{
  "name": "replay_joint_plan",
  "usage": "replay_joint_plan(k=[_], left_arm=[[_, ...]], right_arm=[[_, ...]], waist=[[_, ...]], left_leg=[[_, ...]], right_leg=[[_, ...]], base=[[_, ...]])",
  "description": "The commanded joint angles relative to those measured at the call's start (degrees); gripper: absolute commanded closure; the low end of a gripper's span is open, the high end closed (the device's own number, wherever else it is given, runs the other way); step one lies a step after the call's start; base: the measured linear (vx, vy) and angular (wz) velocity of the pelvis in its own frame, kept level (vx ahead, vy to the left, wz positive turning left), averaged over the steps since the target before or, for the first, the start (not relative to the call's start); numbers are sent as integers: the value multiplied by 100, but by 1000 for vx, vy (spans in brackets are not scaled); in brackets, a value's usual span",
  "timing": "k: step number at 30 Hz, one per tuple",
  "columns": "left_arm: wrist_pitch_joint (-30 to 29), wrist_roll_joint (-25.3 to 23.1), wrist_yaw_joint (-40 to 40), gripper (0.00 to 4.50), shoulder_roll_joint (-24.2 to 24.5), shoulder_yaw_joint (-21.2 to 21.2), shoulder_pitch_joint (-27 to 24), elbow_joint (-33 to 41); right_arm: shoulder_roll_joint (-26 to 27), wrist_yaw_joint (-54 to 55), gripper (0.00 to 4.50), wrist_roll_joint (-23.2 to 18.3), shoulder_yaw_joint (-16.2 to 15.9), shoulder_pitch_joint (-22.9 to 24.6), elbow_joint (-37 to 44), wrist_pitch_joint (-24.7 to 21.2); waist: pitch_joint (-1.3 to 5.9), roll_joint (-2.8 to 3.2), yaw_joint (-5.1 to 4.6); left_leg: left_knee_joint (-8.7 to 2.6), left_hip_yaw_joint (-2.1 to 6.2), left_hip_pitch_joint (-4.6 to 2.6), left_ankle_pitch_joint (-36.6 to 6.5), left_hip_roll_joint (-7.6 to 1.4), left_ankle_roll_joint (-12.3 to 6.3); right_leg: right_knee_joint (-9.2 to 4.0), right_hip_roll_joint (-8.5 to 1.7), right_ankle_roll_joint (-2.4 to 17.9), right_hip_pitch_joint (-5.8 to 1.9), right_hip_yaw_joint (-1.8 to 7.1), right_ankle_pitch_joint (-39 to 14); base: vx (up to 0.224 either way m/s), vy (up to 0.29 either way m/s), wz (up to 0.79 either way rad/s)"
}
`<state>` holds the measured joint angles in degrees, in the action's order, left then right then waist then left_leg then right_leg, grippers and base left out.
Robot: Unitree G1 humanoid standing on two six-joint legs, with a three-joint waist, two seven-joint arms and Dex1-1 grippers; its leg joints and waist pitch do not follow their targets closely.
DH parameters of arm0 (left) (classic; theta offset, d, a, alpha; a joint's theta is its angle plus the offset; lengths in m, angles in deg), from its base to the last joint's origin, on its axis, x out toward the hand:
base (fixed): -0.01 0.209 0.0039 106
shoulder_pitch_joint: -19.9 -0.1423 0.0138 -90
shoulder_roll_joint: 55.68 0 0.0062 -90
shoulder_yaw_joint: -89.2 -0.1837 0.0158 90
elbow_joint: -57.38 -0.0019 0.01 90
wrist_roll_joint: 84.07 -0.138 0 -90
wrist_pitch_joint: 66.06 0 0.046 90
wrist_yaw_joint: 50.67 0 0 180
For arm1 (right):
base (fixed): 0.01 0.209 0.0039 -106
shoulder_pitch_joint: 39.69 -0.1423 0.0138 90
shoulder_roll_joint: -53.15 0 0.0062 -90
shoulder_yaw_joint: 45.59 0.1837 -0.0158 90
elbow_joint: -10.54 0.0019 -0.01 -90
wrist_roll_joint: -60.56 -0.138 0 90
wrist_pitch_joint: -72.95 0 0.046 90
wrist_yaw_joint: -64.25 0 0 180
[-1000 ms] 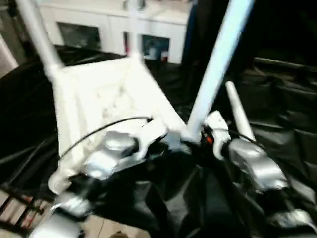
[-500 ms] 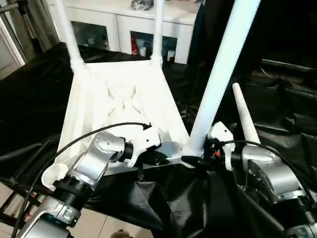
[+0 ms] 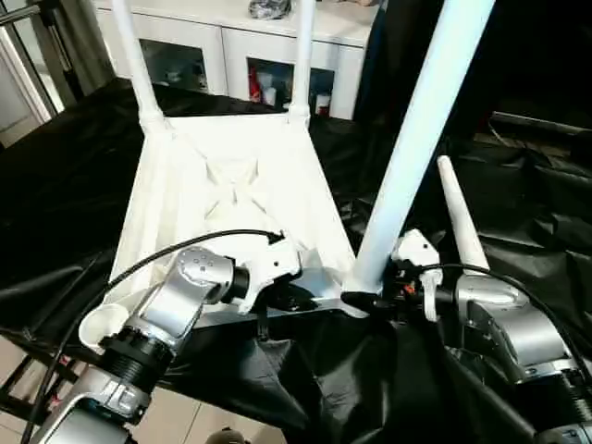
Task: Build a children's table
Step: Rotate leg to tighten
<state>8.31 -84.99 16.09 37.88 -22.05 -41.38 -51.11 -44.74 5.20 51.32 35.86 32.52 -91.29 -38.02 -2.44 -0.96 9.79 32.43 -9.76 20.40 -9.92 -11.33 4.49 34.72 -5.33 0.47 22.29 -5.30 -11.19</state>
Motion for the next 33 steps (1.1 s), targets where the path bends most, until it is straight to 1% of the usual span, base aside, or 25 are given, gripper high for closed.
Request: replay_joint_plan(k=[1, 4, 7, 8, 9, 10, 11, 12, 13, 14, 15, 16, 17, 19, 20, 21, 22, 23, 24, 25, 26, 30, 31, 33], left_arm=[[166, 129, 17, 450, -189, -121, 95, 281], [140, 110, -97, 450, -243, -93, 106, 229], [66, 65, -284, 450, -341, -59, 156, 123], [-43, -69, -701, 450, -557, -13, 307, -139], [-74, -176, -983, 450, -703, -1, 425, -327], [-84, -245, -1157, 450, -792, 4, 499, -444], [-120, -270, -1279, 450, -858, 22, 548, -519], [-244, -351, -1693, 450, -1081, 91, 714, -772], [-244, -351, -1693, 450, -1081, 91, 714, -772], [-311, -378, -1975, 450, -1260, 147, 841, -967], [-451, -406, -2502, 450, -1639, 230, 1098, -1372], [-479, -427, -2649, 450, -1774, 223, 1189, -1527], [-489, -441, -2709, 450, -1837, 211, 1233, -1605], [-444, -555, -2820, 450, -1954, 160, 1333, -1815], [-442, -559, -2846, 450, -2023, 183, 1383, -1923], [-367, -555, -2807, 450, -2026, 183, 1392, -1941], [-327, -547, -2759, 450, -2021, 182, 1390, -1937], [-322, -535, -2690, 450, -1992, 178, 1376, -1906], [-326, -526, -2652, 450, -1974, 175, 1370, -1891], [-198, -491, -2496, 450, -1913, 169, 1338, -1853], [-98, -457, -2334, 450, -1843, 172, 1305, -1810], [-98, -457, -2334, 450, -1843, 172, 1305, -1810], [86, -369, -1890, 450, -1572, 97, 1147, -1557], [232, -352, -1623, 450, -1416, 22, 1041, -1401]], right_arm=[[109, -125, 165, -219, -182, 93, 207, -65], [207, 22, 169, -230, -116, 119, 178, -90], [352, 283, 170, -210, -31, 114, 87, -132], [591, 747, 171, -130, 80, 62, -122, -211], [759, 1057, 171, -63, 137, 25, -262, -208], [864, 1246, 171, -20, 168, 1, -347, -200], [928, 1362, 171, 4, 185, -22, -406, -213], [1146, 1759, 172, 84, 247, -108, -608, -267], [1146, 1759, 172, 84, 247, -108, -608, -267], [1327, 2110, 173, 135, 323, -206, -808, -291], [1766, 3048, 173, 217, 591, -523, -1359, -328], [1945, 3406, 173, 242, 690, -671, -1593, -292], [2043, 3592, 173, 254, 739, -756, -1719, -263], [2230, 3821, 173, 284, 806, -935, -1937, -98], [2301, 3737, 138, 279, 777, -1007, -1994, 7], [2338, 3626, 117, 202, 795, -1016, -1957, -20], [2358, 3517, 117, 137, 804, -1012, -1903, -61], [2334, 3408, 101, 152, 744, -998, -1843, -54], [2313, 3357, 95, 179, 698, -990, -1809, -40], [2220, 3233, 84, 330, 562, -960, -1767, 69], [2123, 3039, 69, 381, 504, -927, -1724, 140], [2123, 3039, 69, 381, 504, -927, -1724, 140], [1787, 2493, 69, 335, 342, -823, -1500, 268], [1566, 2244, 69, 437, 212, -759, -1392, 405]], waist=[[329, -14, -47], [328, -19, -49], [315, -25, -52], [301, -22, -79], [296, -24, -83], [284, -25, -93], [284, -25, -93], [287, -20, -113], [286, -32, -122], [292, -28, -123], [278, 12, -154], [269, 12, -216], [300, -1, -215], [301, 17, -218], [289, 16, -239], [315, 10, -232], [320, 11, -232], [331, 19, -235], [334, 19, -235], [338, 2, -236], [335, 7, -248], [335, 7, -248], [310, -2, -260], [310, 5, -272]], left_leg=[[-345, 25, -32, -1049, -207, -161], [-346, 27, -29, -1056, -206, -155], [-358, 30, -33, -1148, -207, -109], [-368, 27, -25, -1178, -198, -68], [-373, 30, -48, -1323, -189, -4], [-384, 38, -45, -1410, -185, 33], [-384, 38, -45, -1410, -185, 33], [-392, 50, -65, -1547, -182, 112], [-400, 57, -70, -1613, -179, 127], [-397, 60, -63, -1593, -176, 117], [-401, 60, -56, -1603, -167, 130], [-403, 69, -80, -1788, -149, 213], [-395, 81, -94, -1742, -145, 239], [-403, 88, -49, -1615, -155, 197], [-409, 76, -31, -1650, -147, 165], [-392, 73, -34, -1518, -154, 98], [-388, 72, -24, -1437, -157, 69], [-384, 72, -9, -1284, -166, 31], [-377, 64, -15, -1237, -164, 9], [-362, 57, -13, -1164, -163, -32], [-358, 48, -9, -1131, -157, -83], [-358, 48, -9, -1131, -157, -83], [-373, 46, -6, -1300, -167, -133], [-382, 51, -18, -1353, -181, -112]], right_leg=[[-377, -354, 1097, -282, 314, -756], [-375, -352, 1087, -282, 313, -781], [-403, -361, 1033, -272, 315, -992], [-415, -348, 1010, -261, 315, -1087], [-453, -365, 941, -249, 311, -1386], [-469, -371, 895, -250, 308, -1569], [-469, -371, 895, -250, 308, -1569], [-507, -377, 778, -237, 308, -1881], [-525, -379, 718, -246, 302, -2004], [-523, -382, 696, -253, 304, -1994], [-532, -379, 710, -229, 308, -2010], [-567, -379, 683, -199, 285, -2346], [-579, -393, 619, -221, 284, -2397], [-554, -385, 630, -240, 295, -2122], [-567, -368, 623, -237, 288, -2058], [-533, -368, 685, -260, 300, -1732], [-508, -362, 732, -269, 304, -1544], [-460, -349, 832, -284, 303, -1180], [-450, -344, 872, -282, 300, -1051], [-430, -349, 953, -292, 303, -847], [-419, -348, 1043, -304, 296, -730], [-419, -348, 1043, -304, 296, -730], [-457, -364, 992, -309, 301, -1075], [-467, -363, 982, -295, 300, -1186]], base=[[0, 0, 0], [0, 0, 0], [0, 0, 0], [0, 0, 0], [0, 0, 0], [0, 0, 0], [0, 0, 0], [0, 0, 0], [0, 0, 0], [0, 0, 0], [0, 0, 0], [0, 0, 0], [0, 0, 0], [0, 0, 0], [0, 0, 0], [0, 0, 0], [0, 0, 0], [0, 0, 0], [0, 0, 0], [0, 0, 0], [0, 0, 0], [0, 0, 0], [0, 0, 0], [0, 0, 0]])
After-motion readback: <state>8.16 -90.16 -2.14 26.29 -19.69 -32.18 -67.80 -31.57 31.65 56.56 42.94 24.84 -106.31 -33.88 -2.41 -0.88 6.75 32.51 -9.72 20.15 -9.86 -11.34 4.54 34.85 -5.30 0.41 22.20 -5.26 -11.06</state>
